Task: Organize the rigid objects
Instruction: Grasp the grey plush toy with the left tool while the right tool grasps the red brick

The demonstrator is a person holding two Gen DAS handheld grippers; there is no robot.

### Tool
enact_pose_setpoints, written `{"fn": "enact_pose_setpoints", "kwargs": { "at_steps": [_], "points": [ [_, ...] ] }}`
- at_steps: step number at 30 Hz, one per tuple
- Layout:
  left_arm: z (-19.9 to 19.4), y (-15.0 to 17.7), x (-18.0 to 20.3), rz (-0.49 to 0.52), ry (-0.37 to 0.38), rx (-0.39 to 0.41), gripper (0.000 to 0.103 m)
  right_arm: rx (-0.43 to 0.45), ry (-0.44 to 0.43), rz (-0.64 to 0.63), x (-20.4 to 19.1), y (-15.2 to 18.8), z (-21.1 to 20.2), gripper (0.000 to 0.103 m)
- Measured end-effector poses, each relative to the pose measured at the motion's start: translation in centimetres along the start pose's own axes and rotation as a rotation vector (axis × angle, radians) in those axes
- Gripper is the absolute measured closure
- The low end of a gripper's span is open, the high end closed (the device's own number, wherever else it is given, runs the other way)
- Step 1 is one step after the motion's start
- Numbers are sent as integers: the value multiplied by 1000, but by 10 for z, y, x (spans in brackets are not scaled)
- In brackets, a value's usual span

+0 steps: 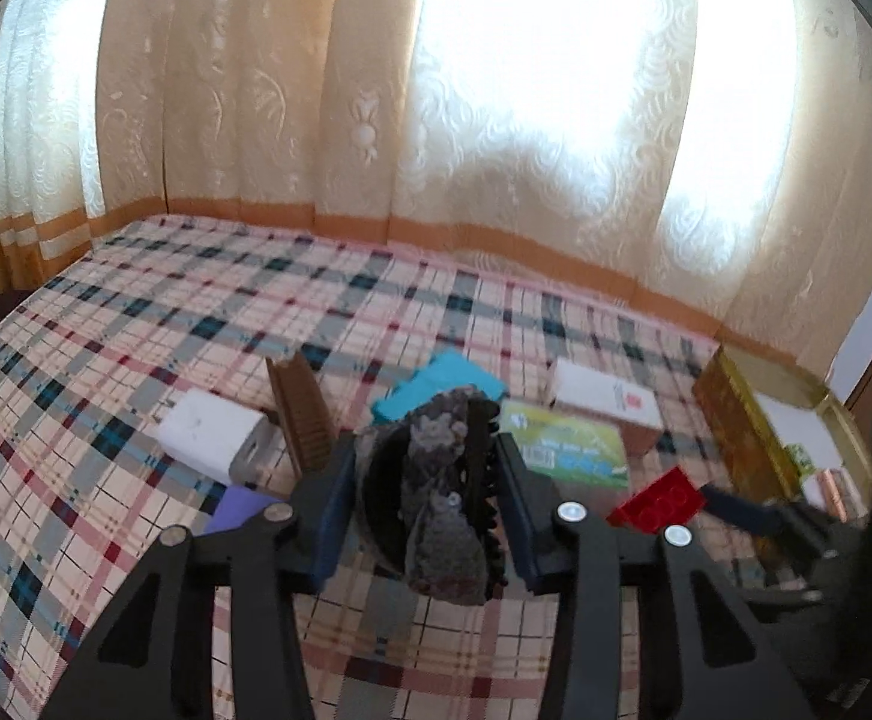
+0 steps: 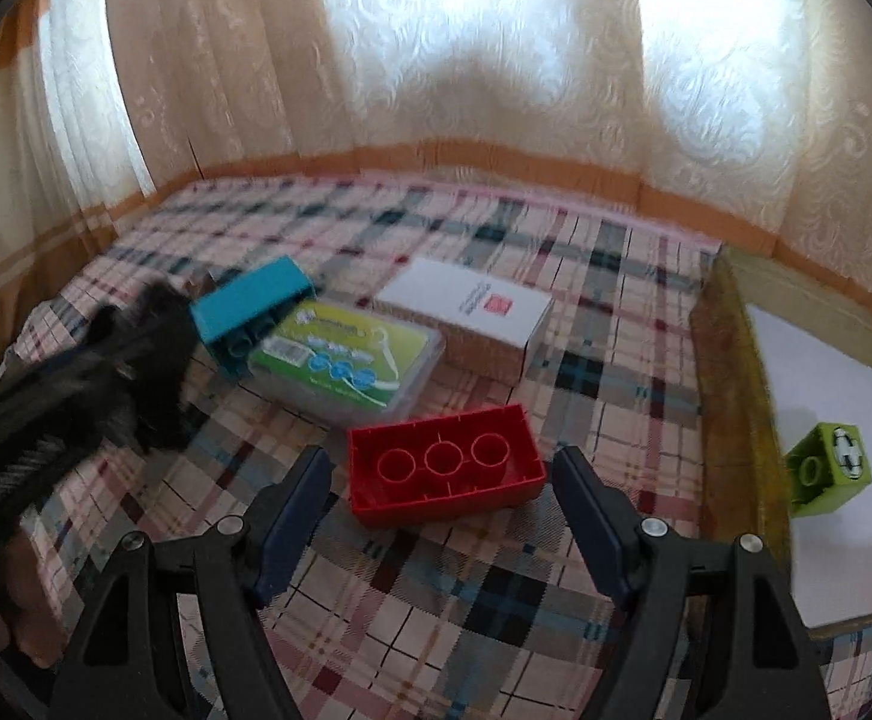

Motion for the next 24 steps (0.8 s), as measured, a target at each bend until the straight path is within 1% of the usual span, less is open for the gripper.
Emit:
{"fn": "enact_pose_setpoints", "kwargs": {
  "at_steps": [3,7,8,16,19,24],
  "points": [
    [-6,-3,-3,-18,1,35,59,-52,6,12,1,-1,12,25],
    [-5,-3,-5,-33,-3,39,59,-53,16,-13,-5,-3,13,26],
    [-4,-3,-6,-34,-4,36,59,-52,18,-19,-6,-3,13,34],
    [-1,0,-6,-31,-20,29,59,-36,-1,-21,-6,1,7,34],
    [-3,-1,-6,-34,-19,48,59,43,-13,-7,-5,3,-11,34],
    [-10,-2,-5,-33,-33,98,59,229,34,-26,-5,3,-47,34]
  ]
}}
Point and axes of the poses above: each gripper's, at about its wrist camera, not at the fingertips, and z roughly the way its jaws point, x to its right, y to its underside, the point moved 2 cm from there along z, roughly the way its jaws point, and after that the axes turned 6 degrees about z, right-handed, at the moved point
